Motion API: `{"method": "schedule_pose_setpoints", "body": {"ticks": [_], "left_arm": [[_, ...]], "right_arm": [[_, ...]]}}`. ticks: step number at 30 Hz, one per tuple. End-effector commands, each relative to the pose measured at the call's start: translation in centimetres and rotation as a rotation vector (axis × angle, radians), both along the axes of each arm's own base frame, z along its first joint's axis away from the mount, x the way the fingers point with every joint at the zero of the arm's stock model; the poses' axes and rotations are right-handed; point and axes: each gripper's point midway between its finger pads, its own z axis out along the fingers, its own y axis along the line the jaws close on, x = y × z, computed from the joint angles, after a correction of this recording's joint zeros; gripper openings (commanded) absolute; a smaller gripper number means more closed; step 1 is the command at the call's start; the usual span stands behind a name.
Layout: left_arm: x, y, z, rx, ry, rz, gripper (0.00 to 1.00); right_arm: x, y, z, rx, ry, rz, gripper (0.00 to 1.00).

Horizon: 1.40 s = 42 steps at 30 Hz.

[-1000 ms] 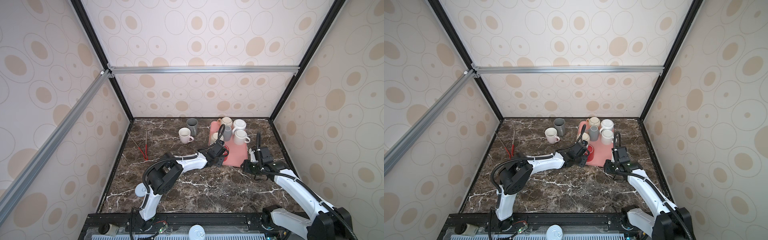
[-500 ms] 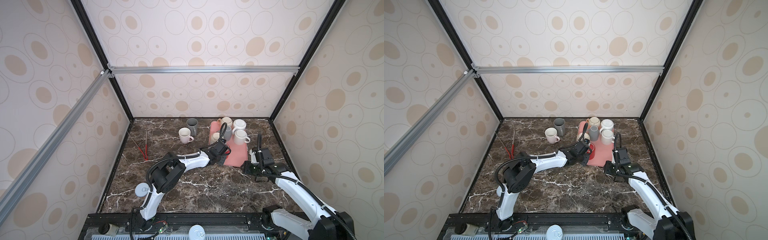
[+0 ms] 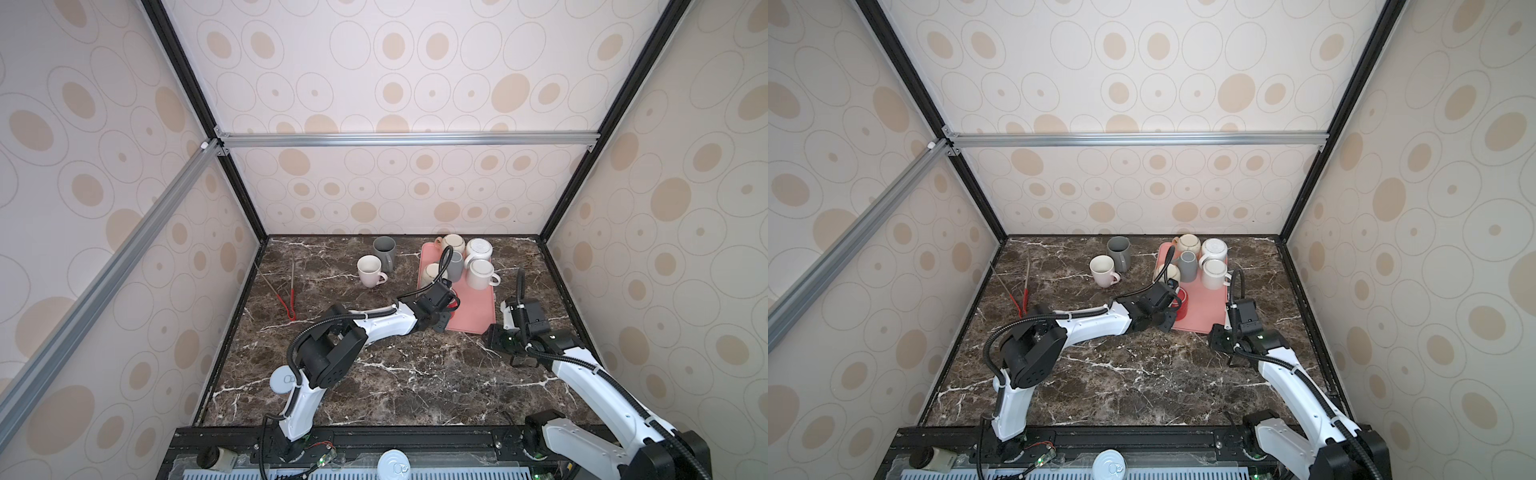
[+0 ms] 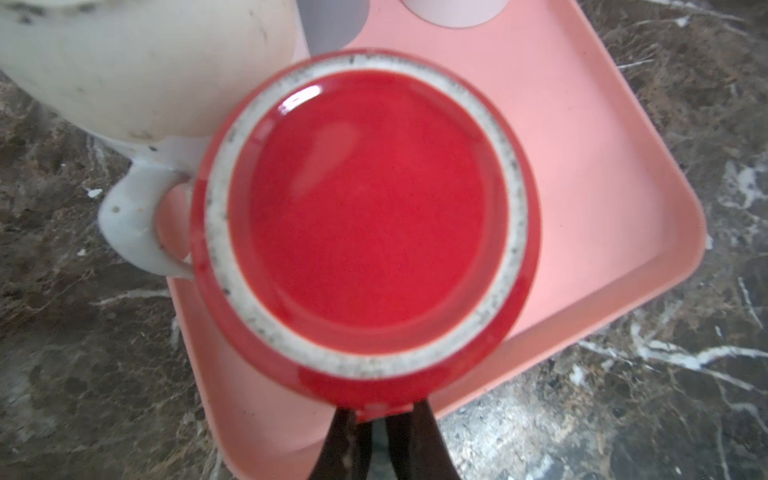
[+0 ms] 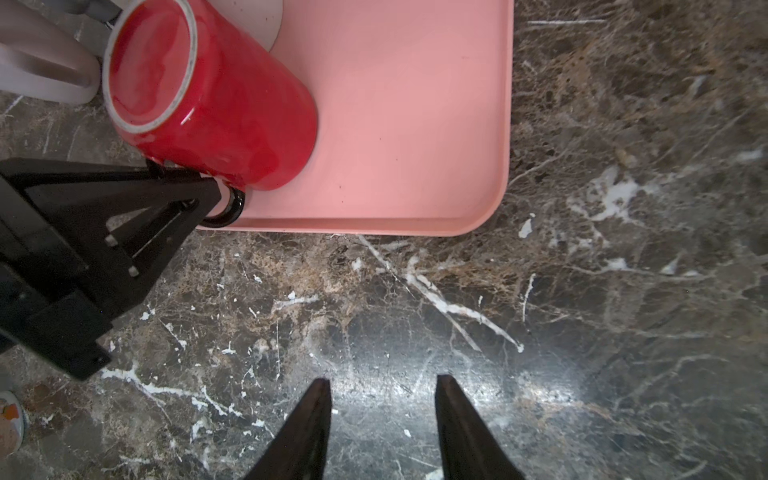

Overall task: Turn the mug right side up
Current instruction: 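Lift the red mug off the tray with the left gripper while the right approaches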

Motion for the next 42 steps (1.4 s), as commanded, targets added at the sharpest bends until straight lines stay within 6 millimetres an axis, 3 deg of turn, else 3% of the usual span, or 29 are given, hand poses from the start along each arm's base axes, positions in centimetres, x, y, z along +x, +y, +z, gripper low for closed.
{"method": "schedule_pose_setpoints", "body": {"ticks": [1,8,18,27,31,37,42], "left_arm": [[1.2,-1.9,8.6,-0.227,-0.143,-0.025,0.00],[0.9,-1.1,11.9,-0.508,-0.100,-0.036,0.00],[-0.1,5.1,19.0,-1.030,-0.102,-0.026,0.00],[-1.8,11.2,25.7,-1.225,-0.251,-0.063,0.00],[-2.9,13.3,28.4,-1.295,-0.306,-0.091,0.00],[-4.7,15.1,31.6,-1.389,-0.362,-0.150,0.00],[-6.1,15.7,33.5,-1.437,-0.380,-0.202,0.00]], "right_arm": [[-0.1,-0.5,1.0,0.005,-0.052,-0.030,0.45],[-0.2,-0.4,3.3,0.048,-0.133,-0.044,0.45],[1.5,2.8,8.5,0.297,-0.365,0.010,0.45],[3.4,9.0,14.2,0.588,-0.456,0.221,0.43],[2.4,13.5,16.7,0.619,-0.489,0.384,0.43],[0.8,18.8,21.3,0.752,-0.588,0.541,0.45],[0.9,20.3,25.1,0.845,-0.677,0.582,0.46]]}}
